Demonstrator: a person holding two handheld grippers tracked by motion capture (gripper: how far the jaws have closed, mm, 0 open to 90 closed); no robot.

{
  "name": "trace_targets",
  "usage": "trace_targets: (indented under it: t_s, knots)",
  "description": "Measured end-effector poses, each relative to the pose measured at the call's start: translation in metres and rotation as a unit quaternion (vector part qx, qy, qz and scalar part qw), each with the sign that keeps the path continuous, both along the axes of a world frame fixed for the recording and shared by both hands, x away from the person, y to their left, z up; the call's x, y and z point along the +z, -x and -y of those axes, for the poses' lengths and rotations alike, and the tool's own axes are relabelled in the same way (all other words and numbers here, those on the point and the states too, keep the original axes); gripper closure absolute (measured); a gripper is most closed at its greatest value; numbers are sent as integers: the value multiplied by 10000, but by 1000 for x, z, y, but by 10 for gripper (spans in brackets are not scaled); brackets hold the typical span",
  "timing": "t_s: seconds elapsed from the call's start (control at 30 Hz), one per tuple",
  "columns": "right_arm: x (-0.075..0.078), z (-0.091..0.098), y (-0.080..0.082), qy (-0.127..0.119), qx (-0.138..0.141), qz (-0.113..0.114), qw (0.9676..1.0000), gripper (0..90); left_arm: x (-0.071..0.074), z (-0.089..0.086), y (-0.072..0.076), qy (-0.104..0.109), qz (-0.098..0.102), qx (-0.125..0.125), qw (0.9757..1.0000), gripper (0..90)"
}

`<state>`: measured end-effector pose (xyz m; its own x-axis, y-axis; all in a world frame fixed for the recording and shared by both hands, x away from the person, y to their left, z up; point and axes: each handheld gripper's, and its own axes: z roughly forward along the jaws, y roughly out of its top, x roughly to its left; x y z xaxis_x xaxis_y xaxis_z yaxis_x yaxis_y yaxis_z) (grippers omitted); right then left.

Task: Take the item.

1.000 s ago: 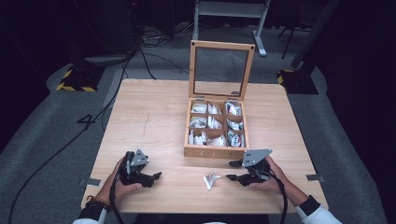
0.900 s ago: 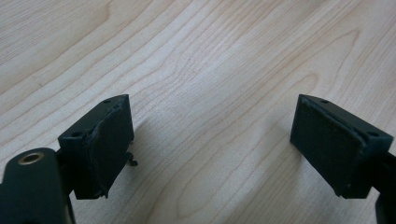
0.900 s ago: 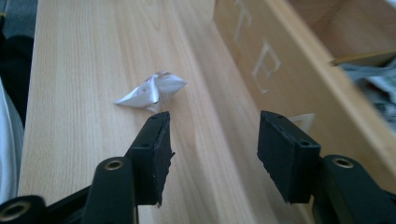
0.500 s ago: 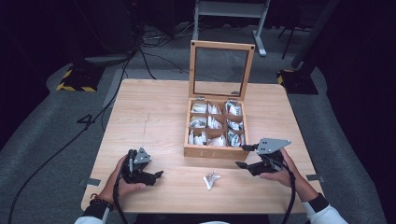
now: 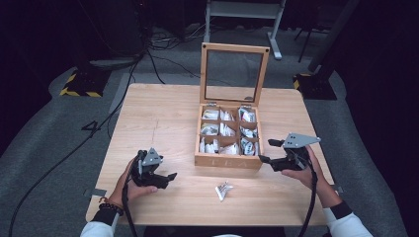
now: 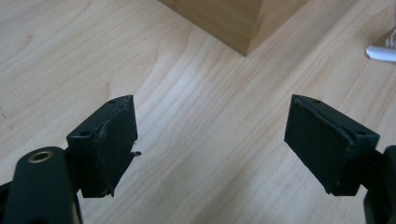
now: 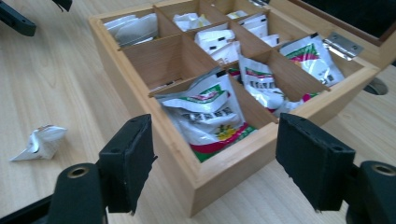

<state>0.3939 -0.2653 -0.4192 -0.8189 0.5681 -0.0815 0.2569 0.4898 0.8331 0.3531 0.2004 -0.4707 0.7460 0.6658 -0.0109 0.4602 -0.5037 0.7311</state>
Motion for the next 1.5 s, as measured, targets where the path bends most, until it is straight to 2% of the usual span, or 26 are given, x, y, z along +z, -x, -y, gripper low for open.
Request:
trace_targets:
  t_s: [0.13, 0.3, 0.47, 0.57, 0.6, 0.7, 0.77, 0.83, 1.0, 1.07, 1.17, 1.27, 1.43, 1.5]
  knots:
    - [2, 6, -6, -94, -120, -25, 9999, 292, 7, 6, -9, 35, 52, -21, 10000, 174]
    - [4, 11, -16, -120, -321, -76, 9994, 286, 20, 13, -23, 125, 217, -61, 9997, 171]
    - [6, 16, -28, -94, -496, -118, 9987, 285, 33, 24, -46, 187, 352, -70, 9992, 169]
    - [8, 19, -36, -84, -627, -35, 9980, 297, 39, 30, -61, 274, 379, -37, 9989, 168]
    - [9, 19, -40, -77, -650, -83, 9978, 291, 41, 33, -66, 299, 366, -31, 9989, 168]
    - [12, 20, -49, -123, -697, -99, 9974, 297, 44, 40, -79, 234, 383, -14, 9990, 172]
    - [14, 18, -57, -55, -777, -109, 9969, 298, 47, 46, -88, 181, 408, -13, 9990, 174]
    - [16, 17, -65, -131, -809, -146, 9965, 300, 51, 52, -99, 188, 420, 15, 9989, 173]
    - [19, 13, -82, -108, -925, -197, 9955, 296, 61, 62, -121, 293, 428, 70, 9986, 174]
    - [21, 12, -90, -141, -994, -211, 9947, 296, 65, 66, -129, 201, 503, 98, 9985, 173]
    - [25, 11, -101, -257, -1057, -247, 9938, 297, 68, 71, -142, 253, 423, 160, 9987, 174]
    - [28, 8, -111, -242, -1109, -232, 9933, 297, 71, 76, -156, 280, 382, 232, 9986, 176]
    - [36, 3, -129, -364, -1189, -263, 9919, 301, 73, 86, -179, 318, 328, 339, 9984, 178]
    - [37, 1, -136, -352, -1201, -243, 9918, 301, 73, 90, -189, 266, 315, 399, 9984, 179]
